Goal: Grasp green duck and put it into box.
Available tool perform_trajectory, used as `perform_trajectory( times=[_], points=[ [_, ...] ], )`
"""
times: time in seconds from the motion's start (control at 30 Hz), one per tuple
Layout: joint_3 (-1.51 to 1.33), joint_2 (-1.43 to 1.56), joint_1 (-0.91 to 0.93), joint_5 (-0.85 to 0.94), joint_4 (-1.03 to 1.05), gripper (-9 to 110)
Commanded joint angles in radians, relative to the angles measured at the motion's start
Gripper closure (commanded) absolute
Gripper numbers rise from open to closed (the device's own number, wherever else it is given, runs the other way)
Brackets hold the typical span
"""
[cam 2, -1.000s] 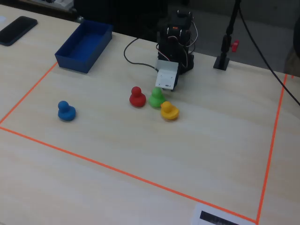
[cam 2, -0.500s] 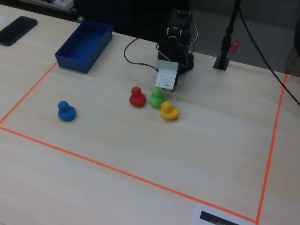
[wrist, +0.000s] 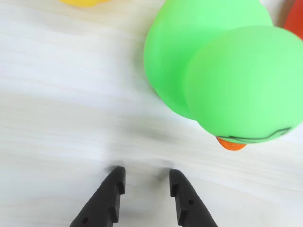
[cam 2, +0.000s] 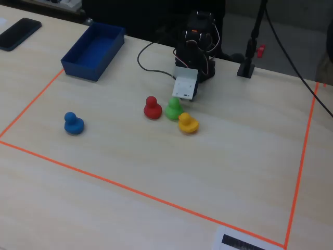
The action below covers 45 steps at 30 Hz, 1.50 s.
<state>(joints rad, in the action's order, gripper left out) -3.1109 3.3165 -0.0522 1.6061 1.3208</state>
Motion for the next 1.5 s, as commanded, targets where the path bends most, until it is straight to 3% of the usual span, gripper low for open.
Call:
perform_trajectory(
  times=[0.0,0.2,0.3,0.63,1.0,1.47],
  points=[
    [0.000,-0.006,0.008,-0.015,0.025,100],
    [0.071,-0.006,0.025,-0.014,-0.008,101],
    [0.232,-0.021,0.048,-0.023,0.087,101],
    [0.684,-0.436,0.080,-0.006,0.222,94],
    [0.568,-0.713,0.129,0.101,-0.273,78],
    [0.529,-0.851,0.187,0.123,-0.416,75]
  ],
)
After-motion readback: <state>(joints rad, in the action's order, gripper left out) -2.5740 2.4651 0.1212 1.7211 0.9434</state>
